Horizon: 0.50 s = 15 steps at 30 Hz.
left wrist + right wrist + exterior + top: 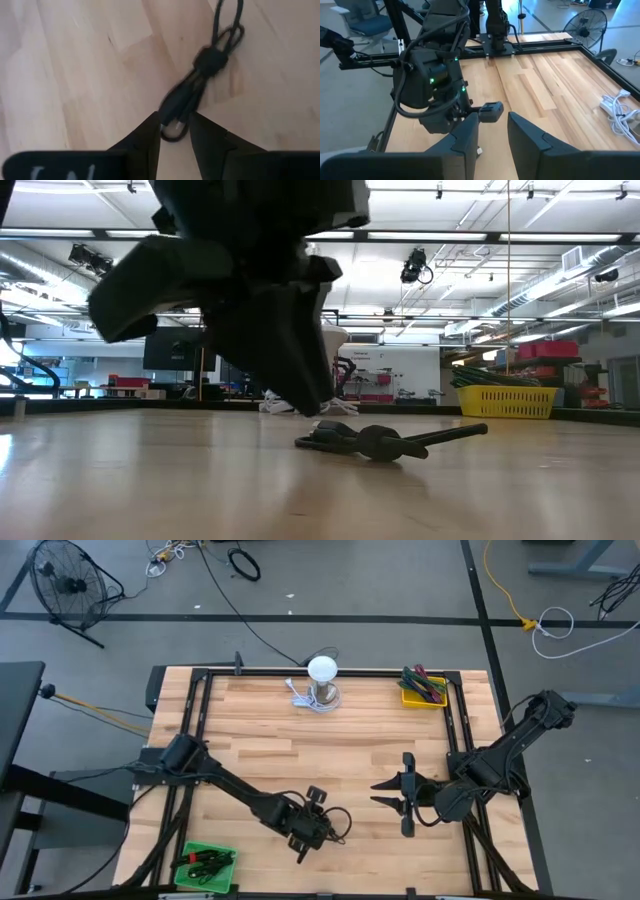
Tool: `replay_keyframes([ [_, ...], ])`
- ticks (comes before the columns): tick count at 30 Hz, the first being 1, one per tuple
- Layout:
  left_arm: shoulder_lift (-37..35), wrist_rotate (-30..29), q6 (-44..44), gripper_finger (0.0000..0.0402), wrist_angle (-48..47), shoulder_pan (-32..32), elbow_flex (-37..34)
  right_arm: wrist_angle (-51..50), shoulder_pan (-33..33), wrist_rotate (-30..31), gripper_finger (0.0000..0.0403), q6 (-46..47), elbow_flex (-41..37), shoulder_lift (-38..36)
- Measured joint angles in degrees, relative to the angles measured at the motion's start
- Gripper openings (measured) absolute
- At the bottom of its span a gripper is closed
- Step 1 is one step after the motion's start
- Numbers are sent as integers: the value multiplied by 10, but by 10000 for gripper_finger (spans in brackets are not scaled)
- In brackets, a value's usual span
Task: Pick & Place USB Port
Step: Put the black USB cable into the green bin
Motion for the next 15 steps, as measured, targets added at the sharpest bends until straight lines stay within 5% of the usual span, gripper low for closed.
replay_keyframes([
  [15, 27, 23, -1, 200, 59, -1, 0, -3, 0, 0, 104, -4, 0, 0],
])
